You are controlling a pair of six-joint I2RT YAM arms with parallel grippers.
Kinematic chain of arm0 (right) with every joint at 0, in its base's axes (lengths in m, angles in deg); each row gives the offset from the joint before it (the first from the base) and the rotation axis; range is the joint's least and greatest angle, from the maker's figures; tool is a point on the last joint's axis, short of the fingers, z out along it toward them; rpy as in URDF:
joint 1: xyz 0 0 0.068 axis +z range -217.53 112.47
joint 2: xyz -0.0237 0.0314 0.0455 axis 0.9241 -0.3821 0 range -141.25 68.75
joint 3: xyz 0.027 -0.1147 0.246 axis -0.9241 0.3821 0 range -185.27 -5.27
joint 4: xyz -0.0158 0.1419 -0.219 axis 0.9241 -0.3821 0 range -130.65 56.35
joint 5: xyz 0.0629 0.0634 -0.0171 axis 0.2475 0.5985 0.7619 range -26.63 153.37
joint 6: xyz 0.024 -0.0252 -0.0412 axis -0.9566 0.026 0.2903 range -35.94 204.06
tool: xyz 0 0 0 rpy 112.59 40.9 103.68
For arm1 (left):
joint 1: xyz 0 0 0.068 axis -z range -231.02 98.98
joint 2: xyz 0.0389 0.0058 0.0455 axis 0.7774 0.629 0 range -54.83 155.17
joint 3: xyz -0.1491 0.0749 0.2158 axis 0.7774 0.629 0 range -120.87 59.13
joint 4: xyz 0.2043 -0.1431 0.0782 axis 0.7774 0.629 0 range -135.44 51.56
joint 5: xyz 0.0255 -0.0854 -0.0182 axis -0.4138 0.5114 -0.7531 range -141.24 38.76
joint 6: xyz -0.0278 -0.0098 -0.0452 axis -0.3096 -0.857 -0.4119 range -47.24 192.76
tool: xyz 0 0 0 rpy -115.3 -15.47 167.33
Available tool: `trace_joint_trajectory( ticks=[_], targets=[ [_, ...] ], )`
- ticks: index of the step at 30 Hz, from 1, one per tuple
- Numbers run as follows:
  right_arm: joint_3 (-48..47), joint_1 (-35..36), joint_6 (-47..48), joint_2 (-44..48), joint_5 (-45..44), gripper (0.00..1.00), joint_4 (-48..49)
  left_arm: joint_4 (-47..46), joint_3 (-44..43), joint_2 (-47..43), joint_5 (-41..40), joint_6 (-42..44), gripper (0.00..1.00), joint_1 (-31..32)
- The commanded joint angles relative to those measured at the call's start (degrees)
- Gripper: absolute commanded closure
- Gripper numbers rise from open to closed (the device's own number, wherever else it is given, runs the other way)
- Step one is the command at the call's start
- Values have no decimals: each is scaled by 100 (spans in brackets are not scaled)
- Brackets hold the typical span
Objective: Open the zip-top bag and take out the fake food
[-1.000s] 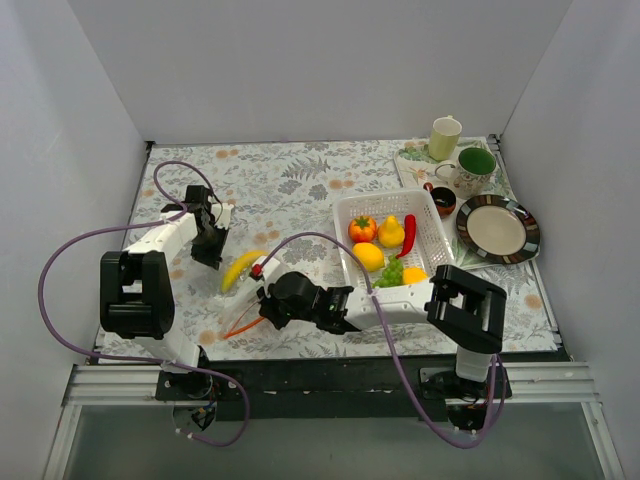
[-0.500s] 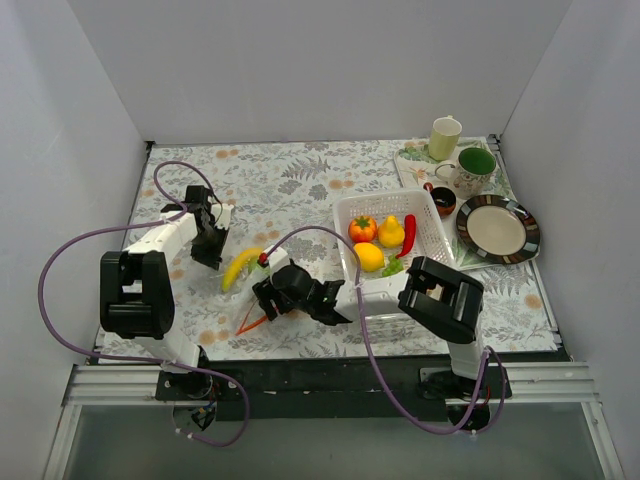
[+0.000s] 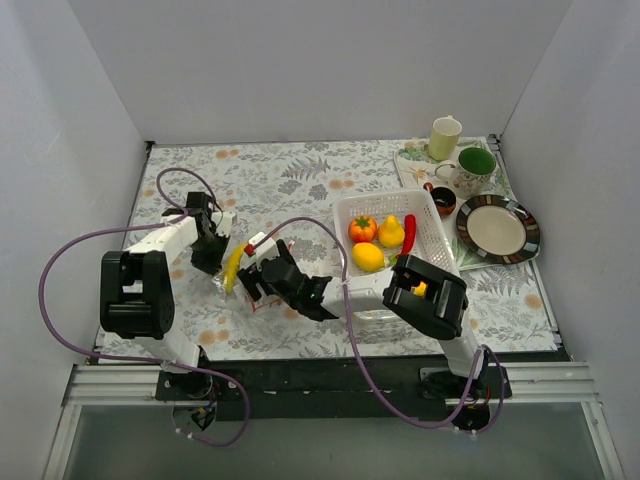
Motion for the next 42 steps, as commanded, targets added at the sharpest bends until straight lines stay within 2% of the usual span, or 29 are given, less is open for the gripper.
trace_joint_trajectory(
  ticks=[1, 9, 14, 20, 21, 22, 27, 31, 38, 42],
  targets=[
    [-575, -12, 543, -270, -343, 7, 617, 80, 63, -156, 194, 186, 100, 9],
    [-1024, -161, 499, -639, 87, 6, 476, 159, 186, -60, 344, 380, 100, 0],
    [-982, -284, 96, -789, 386, 10, 282, 177, 168, -51, 388, 380, 100, 9],
    [-683, -399, -81, -685, 747, 29, 168, 168, 160, -51, 370, 371, 100, 9],
    [-630, -407, -90, -632, 764, 38, 151, 168, 159, -60, 362, 354, 100, 9],
    [-508, -416, -107, -570, 791, 42, 150, 160, 159, -60, 353, 354, 100, 9],
    [134, -425, -292, 316, 957, 69, 203, 28, 203, -86, 204, 301, 100, 9],
    [793, -425, -415, 1186, 1317, 83, 169, -7, 116, -60, 159, 248, 100, 9],
    [1795, -434, -468, 2969, 2205, 90, -752, -8, 45, -121, 203, 160, 100, 9],
    [2436, -486, -608, 4104, 1488, 90, -1483, 36, 10, -200, 230, 143, 100, 9]
  ],
)
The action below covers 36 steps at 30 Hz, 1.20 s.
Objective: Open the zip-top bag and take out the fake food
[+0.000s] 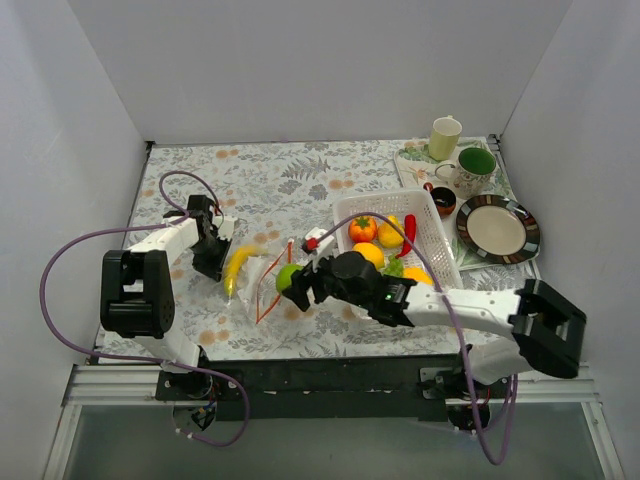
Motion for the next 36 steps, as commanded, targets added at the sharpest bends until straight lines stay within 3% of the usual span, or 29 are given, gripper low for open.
trace_joint_trajectory(
  ticks=[1, 5, 11, 13, 14, 15, 17, 20, 25, 26, 29, 31, 32, 33, 36],
  targets=[
    [558, -104, -239, 1279, -1036, 90, -946, 12, -147, -250, 39, -54, 100, 9],
    [611, -410, -555, 2342, -3137, 92, -1974, 47, -165, -312, 75, -63, 100, 9],
    [112, -1764, -933, 2049, -3259, 94, -3424, 109, -200, -382, 101, -89, 100, 9],
    [-21, -2063, -1021, 1801, -3249, 75, -3767, 118, -174, -417, 110, -72, 100, 9],
    [-74, -2125, -987, 1626, -3214, 60, -3777, 127, -165, -426, 118, -63, 100, 9],
    [-100, -2161, -943, 1563, -3170, 30, -3777, 118, -139, -426, 127, -72, 100, 9],
    [-206, -2170, -873, 1423, -3213, 13, -3864, 118, -104, -426, 119, -63, 100, 0],
    [-434, -2152, -741, 1448, -3022, 2, -3743, 100, -103, -426, 101, -54, 100, 9],
    [-977, -1855, -380, 1423, -2477, 1, -3767, 118, -165, -268, 224, -107, 100, 9],
    [-1058, -1732, -380, 1309, -2267, 2, -3812, 109, -174, -233, 233, -116, 100, 9],
    [-1041, -845, 41, 1220, -2159, 17, -3173, 48, -156, -145, 233, -142, 100, 9],
    [-1067, -379, 77, 950, -1846, 55, -2882, 4, -139, -93, 207, -151, 100, 9],
    [-1076, -281, -10, 817, -1747, 81, -2864, -14, -130, -84, 189, -151, 100, 9],
    [-1059, -202, -89, 685, -1659, 98, -2811, -49, -121, -40, 171, -151, 100, 9],
    [-857, 88, -116, 201, -1307, 99, -2276, -75, -130, 48, 180, -168, 100, 9]
  ],
)
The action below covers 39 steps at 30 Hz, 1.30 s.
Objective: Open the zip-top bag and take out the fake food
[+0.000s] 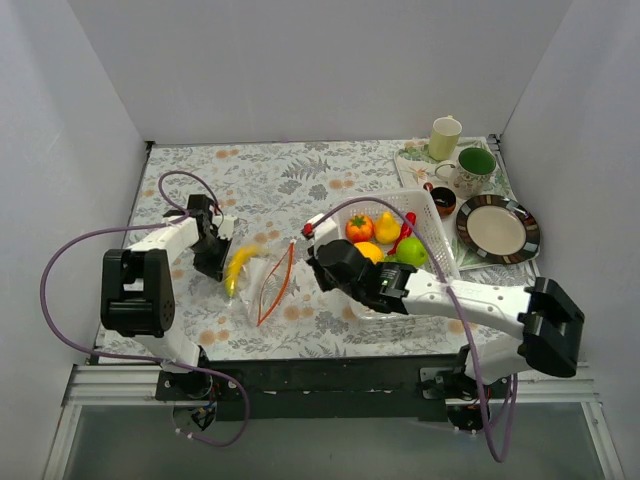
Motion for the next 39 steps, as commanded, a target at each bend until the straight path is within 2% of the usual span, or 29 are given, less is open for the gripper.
trace_joint_trajectory(
  ticks=[1, 5, 12, 20, 29, 30, 31, 32, 33, 34, 36, 39],
  targets=[
    [162, 342, 39, -686, 599, 99, 909, -117, -110, 83, 82, -57, 100, 9],
    [171, 457, -5, -1161, 819, 99, 1779, -108, -172, 162, 64, -57, 100, 9],
    [-285, 475, -58, -2032, 1171, 99, 2510, -152, -190, 233, 29, -22, 100, 9],
    [-1154, 475, 4, -3043, 1338, 99, 2476, -205, -198, 338, 73, -22, 100, 9],
    [-1507, 475, -31, -3948, 2005, 99, 2678, -293, -102, 426, 169, -57, 100, 9],
    [-1655, 475, -40, -4036, 2110, 95, 2661, -319, -102, 444, 178, -66, 100, 9],
    [-1753, 475, -32, -4202, 2172, 88, 2652, -337, -84, 444, 204, -92, 100, 9],
    [-1832, 475, -31, -4273, 2286, 77, 2634, -346, -58, 479, 240, -136, 100, 17],
    [-1955, 475, -40, -4318, 2296, 60, 2669, -363, -49, 479, 249, -145, 100, 17],
    [-1991, 475, -66, -4379, 2313, 53, 2704, -381, -23, 479, 266, -162, 100, 26],
    [-2061, 475, -84, -4415, 2314, 40, 2792, -442, 74, 470, 266, -198, 100, 44],
    [-2158, 475, -119, -4441, 2314, 31, 2950, -512, 188, 435, 266, -241, 100, 88]
  ],
)
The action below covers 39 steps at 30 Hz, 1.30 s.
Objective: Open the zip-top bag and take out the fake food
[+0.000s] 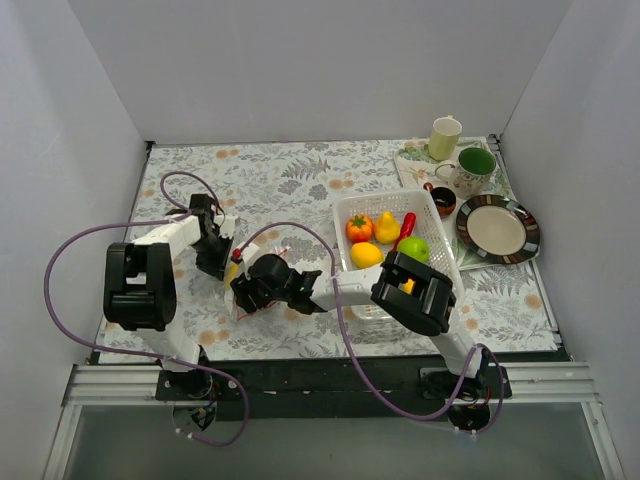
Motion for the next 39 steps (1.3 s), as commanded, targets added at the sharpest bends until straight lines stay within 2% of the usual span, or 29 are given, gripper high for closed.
trace_joint_trajectory(
  ticks=[1, 5, 11, 21, 25, 30, 31, 34, 35, 36, 38, 39],
  targets=[
    [-341, 36, -41, -65, 115, 28, 422, -342, 274, 109, 185, -100, 100, 79],
    [-517, 27, -84, -144, -385, 22, 316, -290, 362, 74, 317, -117, 100, 88],
    [-885, 27, -111, -355, -913, 21, 168, -175, 572, -22, 651, -143, 100, 158],
    [-1555, 36, -49, -900, -1845, 18, -509, -114, 695, -198, 564, -3, 100, 228],
    [-1231, 27, -6, -865, -2222, 20, -720, -219, 783, -233, 292, 120, 100, 228],
    [-747, 27, -23, -742, -2215, 25, -677, -307, 775, -260, 37, 199, 100, 228],
    [-685, 27, -40, -699, -2153, 28, -677, -316, 766, -286, -16, 208, 100, 228],
    [-308, 27, -32, -462, -2057, 49, -501, -386, 731, -304, -235, 261, 100, 220],
    [-159, 27, -32, -383, -2065, 67, -484, -421, 713, -278, -289, 296, 100, 202],
    [-62, 27, -6, -190, -2091, 77, -475, -439, 696, -269, -350, 305, 100, 176],
    [140, 36, 30, 56, -2109, 96, -448, -439, 608, -234, -412, 348, 100, 132],
    [411, 27, 99, 362, -2118, 98, -405, -439, 564, -207, -430, 357, 100, 80]
  ],
)
